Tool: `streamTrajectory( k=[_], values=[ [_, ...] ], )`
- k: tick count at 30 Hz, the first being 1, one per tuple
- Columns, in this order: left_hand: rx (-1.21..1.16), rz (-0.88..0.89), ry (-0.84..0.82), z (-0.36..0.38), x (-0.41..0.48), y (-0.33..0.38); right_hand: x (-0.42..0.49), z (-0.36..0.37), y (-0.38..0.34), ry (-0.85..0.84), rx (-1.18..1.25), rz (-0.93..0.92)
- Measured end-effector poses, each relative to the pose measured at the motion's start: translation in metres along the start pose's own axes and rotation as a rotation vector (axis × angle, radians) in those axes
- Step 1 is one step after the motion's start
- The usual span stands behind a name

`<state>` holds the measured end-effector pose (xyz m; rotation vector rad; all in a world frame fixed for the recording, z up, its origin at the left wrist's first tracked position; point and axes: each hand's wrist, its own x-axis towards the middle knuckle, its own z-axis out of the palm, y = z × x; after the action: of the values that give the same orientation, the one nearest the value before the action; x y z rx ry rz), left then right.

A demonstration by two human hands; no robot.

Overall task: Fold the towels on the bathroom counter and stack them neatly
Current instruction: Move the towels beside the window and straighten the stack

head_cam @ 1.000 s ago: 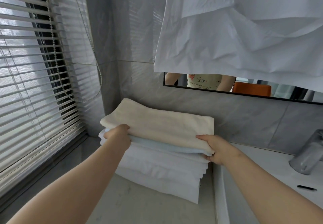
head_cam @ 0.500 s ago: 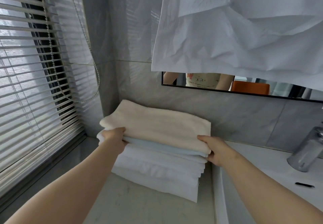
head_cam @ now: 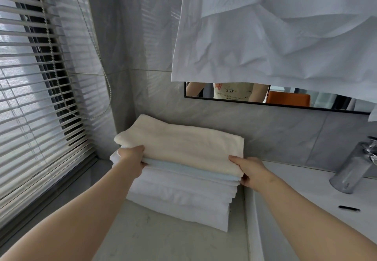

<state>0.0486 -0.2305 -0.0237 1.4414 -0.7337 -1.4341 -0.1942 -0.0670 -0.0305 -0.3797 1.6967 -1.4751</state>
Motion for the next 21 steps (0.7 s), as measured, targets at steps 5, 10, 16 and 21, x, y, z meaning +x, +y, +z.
streamTrajectory(
  k=[5, 10, 16, 21],
  values=[
    [-0.052, -0.023, -0.019, 0.002, -0.005, -0.001, -0.002, -0.004, -0.012, 0.016, 0.066, -0.084],
    [0.002, 0.002, -0.032, 0.002, -0.011, -0.005, -0.004, -0.007, 0.004, 0.016, -0.020, 0.035],
    [0.146, 0.047, 0.084, 0.000, -0.019, -0.008, -0.013, -0.009, -0.004, -0.027, -0.088, 0.114],
    [0.053, -0.064, 0.075, 0.008, -0.037, -0.014, -0.020, -0.010, -0.009, 0.004, -0.153, 0.094]
  ],
)
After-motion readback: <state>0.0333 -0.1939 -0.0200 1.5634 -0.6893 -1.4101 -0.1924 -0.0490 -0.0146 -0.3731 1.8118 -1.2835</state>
